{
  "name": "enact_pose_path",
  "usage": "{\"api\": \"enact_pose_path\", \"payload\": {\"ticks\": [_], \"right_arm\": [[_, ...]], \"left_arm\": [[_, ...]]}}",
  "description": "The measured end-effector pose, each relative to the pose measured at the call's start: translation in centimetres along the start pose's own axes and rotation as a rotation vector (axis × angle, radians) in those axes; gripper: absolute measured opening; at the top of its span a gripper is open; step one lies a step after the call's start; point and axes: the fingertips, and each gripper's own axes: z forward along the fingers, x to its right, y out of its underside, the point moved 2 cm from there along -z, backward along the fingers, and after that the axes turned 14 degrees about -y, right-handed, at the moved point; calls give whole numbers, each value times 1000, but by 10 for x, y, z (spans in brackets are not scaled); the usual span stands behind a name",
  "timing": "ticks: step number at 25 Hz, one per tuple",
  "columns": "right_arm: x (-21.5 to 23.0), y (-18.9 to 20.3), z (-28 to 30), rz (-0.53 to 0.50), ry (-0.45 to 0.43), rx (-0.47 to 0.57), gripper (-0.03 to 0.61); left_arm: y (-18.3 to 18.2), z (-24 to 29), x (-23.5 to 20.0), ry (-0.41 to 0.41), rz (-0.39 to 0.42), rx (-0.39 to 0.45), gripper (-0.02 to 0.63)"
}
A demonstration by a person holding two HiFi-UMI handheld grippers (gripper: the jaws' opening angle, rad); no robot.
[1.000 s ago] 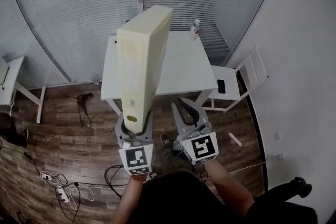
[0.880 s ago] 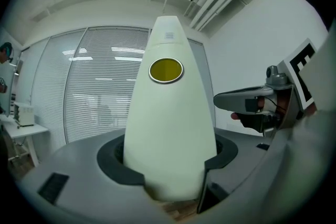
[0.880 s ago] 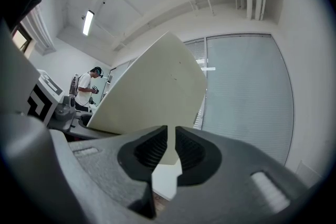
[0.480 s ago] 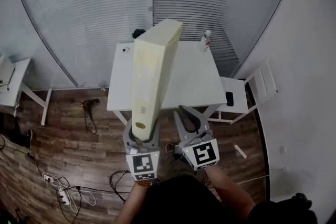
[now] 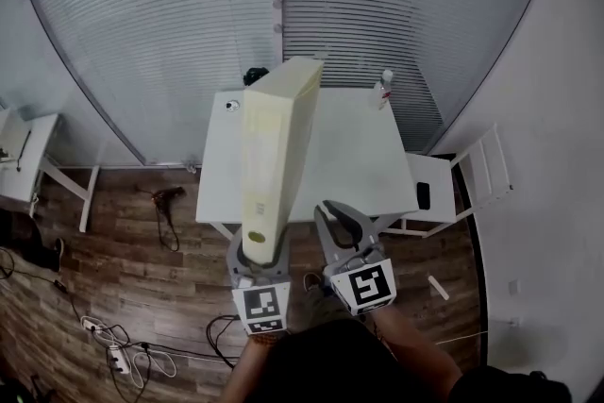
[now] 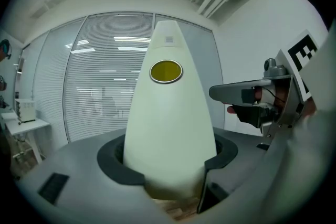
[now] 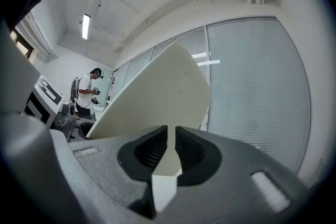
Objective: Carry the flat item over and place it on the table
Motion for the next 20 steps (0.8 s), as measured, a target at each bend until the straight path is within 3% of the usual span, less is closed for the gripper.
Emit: {"api": "enact_pose_path", "payload": {"ticks": [20], "right_arm": [[98, 42, 35, 59, -55, -39, 43]], "left_arm": [[24, 97, 44, -34, -16, -116, 291]]}}
